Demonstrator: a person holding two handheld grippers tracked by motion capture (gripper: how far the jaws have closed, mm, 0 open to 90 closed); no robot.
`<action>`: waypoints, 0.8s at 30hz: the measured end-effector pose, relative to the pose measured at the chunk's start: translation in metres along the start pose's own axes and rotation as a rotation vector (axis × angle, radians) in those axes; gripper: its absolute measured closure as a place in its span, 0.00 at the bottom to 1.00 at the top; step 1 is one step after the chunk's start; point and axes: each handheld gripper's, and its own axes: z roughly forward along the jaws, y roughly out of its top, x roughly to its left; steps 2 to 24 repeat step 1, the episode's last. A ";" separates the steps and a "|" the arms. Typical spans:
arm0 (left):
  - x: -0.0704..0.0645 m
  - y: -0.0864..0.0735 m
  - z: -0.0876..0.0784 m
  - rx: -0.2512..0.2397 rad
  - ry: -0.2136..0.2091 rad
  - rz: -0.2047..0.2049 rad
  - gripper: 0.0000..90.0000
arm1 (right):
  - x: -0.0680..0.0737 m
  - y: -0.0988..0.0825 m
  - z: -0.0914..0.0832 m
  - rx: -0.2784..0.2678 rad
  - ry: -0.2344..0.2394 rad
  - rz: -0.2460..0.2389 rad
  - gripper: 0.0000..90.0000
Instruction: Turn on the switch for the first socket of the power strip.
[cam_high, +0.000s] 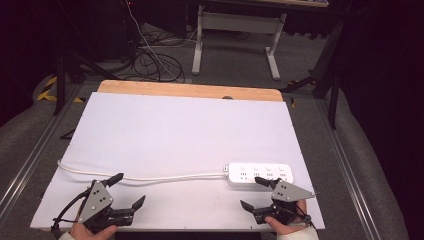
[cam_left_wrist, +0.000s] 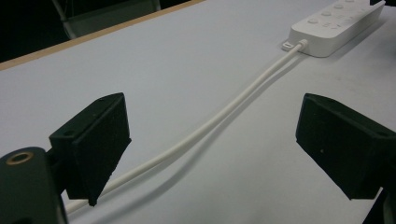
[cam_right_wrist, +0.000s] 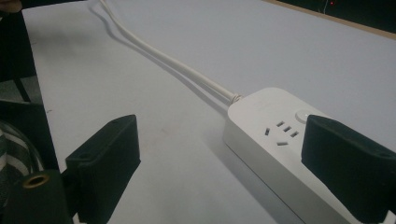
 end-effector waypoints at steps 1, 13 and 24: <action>0.000 0.000 0.000 0.000 0.000 0.000 0.11 | 0.000 0.000 0.000 -0.004 0.000 0.001 0.13; 0.000 0.000 0.000 0.000 0.000 0.000 0.11 | 0.000 0.000 0.000 -0.004 0.000 0.001 0.13; 0.000 0.000 0.000 0.000 0.000 0.000 0.11 | 0.000 0.000 0.000 -0.004 0.000 0.001 0.13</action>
